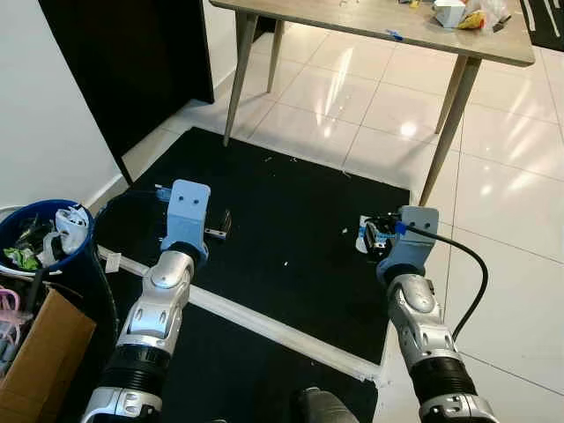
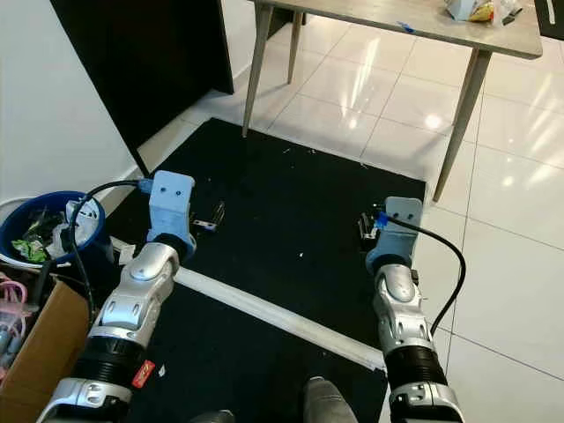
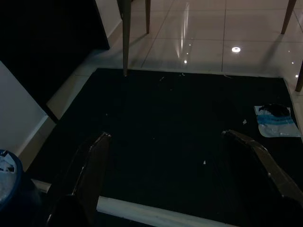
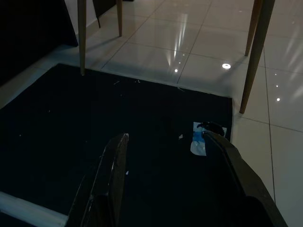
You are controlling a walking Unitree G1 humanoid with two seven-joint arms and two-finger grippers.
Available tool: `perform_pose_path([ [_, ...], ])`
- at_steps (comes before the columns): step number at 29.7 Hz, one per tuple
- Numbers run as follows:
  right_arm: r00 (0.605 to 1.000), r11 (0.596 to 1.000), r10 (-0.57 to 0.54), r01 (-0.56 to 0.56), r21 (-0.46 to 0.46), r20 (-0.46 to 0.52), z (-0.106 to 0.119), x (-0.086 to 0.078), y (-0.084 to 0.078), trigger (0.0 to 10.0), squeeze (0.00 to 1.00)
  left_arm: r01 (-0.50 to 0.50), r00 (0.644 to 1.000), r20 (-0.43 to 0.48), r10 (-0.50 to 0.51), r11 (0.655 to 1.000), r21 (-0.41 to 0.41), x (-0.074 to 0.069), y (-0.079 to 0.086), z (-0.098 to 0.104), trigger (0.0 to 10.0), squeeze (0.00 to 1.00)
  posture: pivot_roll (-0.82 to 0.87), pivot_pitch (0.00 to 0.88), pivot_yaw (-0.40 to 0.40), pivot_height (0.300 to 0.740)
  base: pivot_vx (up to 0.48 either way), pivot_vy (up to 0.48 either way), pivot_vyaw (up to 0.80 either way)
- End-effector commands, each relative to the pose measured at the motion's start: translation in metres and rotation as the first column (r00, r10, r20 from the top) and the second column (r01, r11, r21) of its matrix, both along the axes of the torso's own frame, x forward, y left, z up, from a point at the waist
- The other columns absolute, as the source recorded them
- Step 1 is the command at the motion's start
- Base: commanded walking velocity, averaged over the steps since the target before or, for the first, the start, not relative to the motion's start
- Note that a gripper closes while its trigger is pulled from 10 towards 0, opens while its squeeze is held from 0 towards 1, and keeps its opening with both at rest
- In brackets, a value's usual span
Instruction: Picking trash to rubbish bin
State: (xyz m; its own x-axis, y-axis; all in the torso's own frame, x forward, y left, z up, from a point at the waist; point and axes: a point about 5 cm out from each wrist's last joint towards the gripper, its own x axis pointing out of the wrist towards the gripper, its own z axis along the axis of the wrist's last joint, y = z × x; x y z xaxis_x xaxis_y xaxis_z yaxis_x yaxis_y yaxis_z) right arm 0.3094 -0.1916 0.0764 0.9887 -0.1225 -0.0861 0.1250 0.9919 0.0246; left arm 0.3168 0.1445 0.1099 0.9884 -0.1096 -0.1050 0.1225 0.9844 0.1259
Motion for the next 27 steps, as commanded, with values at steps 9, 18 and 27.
perform_pose_path([
  [9,1.000,1.000,0.004,-0.004,-0.006,0.004,0.0008,0.0013,-0.0007,10.0,0.00,0.000,1.000,-0.009,0.000,1.000,-0.022,-0.0011,0.0007,-0.0036,10.0,0.00,-0.07,0.026,0.000,0.740,0.263,0.000,0.00],
  [18,1.000,1.000,0.008,-0.008,-0.007,0.006,0.0013,0.0012,0.0003,10.0,0.00,0.002,1.000,-0.005,-0.002,1.000,-0.026,-0.0010,0.0007,-0.0029,10.0,0.00,-0.07,0.023,-0.002,0.740,0.296,0.000,0.00],
  [27,1.000,1.000,0.007,-0.007,-0.006,0.010,0.0023,0.0019,0.0006,10.0,0.00,-0.002,1.000,-0.005,0.002,1.000,-0.028,-0.0009,0.0010,-0.0027,10.0,0.00,-0.07,0.028,0.000,0.740,0.298,0.000,0.00],
])
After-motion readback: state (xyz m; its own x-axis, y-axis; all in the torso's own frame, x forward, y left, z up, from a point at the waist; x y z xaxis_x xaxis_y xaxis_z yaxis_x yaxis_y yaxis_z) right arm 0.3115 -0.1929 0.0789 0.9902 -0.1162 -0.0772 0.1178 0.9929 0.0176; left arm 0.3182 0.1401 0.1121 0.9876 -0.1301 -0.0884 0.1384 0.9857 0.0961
